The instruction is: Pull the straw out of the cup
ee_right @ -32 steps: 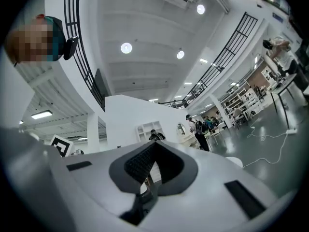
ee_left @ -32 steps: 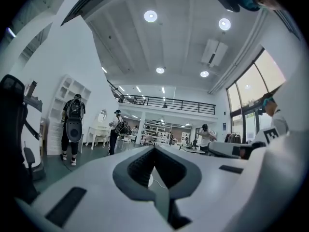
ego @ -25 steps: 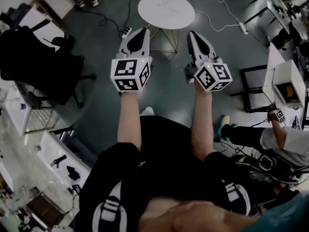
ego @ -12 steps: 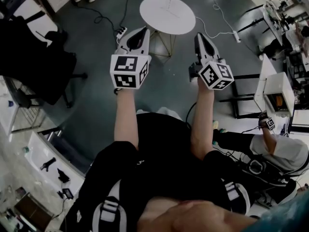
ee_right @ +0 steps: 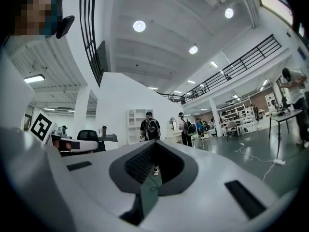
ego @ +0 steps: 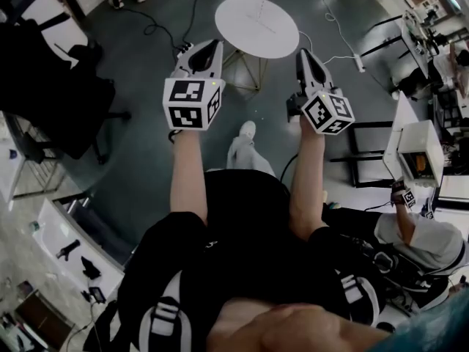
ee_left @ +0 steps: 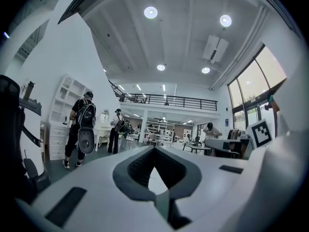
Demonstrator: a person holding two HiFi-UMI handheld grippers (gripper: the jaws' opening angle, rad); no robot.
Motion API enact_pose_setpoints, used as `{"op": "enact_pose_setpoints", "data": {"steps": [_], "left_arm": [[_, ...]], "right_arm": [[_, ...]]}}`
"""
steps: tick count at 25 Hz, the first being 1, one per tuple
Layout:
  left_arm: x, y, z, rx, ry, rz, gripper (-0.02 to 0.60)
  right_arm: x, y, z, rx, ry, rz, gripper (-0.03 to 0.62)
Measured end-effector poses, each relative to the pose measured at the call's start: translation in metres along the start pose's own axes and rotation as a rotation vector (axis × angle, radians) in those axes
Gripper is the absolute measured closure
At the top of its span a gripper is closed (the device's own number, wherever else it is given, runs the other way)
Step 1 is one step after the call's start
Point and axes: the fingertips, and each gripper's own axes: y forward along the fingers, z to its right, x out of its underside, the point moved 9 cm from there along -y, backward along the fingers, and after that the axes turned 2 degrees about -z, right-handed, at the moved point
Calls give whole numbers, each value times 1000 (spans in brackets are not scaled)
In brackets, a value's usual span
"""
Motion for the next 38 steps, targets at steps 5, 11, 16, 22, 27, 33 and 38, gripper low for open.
{"op": "enact_pose_setpoints", "data": {"steps": [5,11,16,22,27,33,38], "left_arm": [[-18,12,-9,-21,63,6,580],[-27,41,-30,-84,54,11,580],[-22,87,-30,-61,26,-19,580],[-3,147,-24,-46,2,-75,580],[20,211,-23,-57,-27,-164,580],[34,277,-23,-89,-64,-243,580],[30,341,-14,-79,-21,-269,580]], "right_arm": [[-2,28,12,-18,17,32,579],[-1,63,47,6,52,47,579],[1,97,74,8,34,24,579],[17,138,112,8,2,-40,579],[36,182,156,-6,24,-120,579],[59,216,211,-5,89,-184,579],[59,240,256,8,110,-183,579]]}}
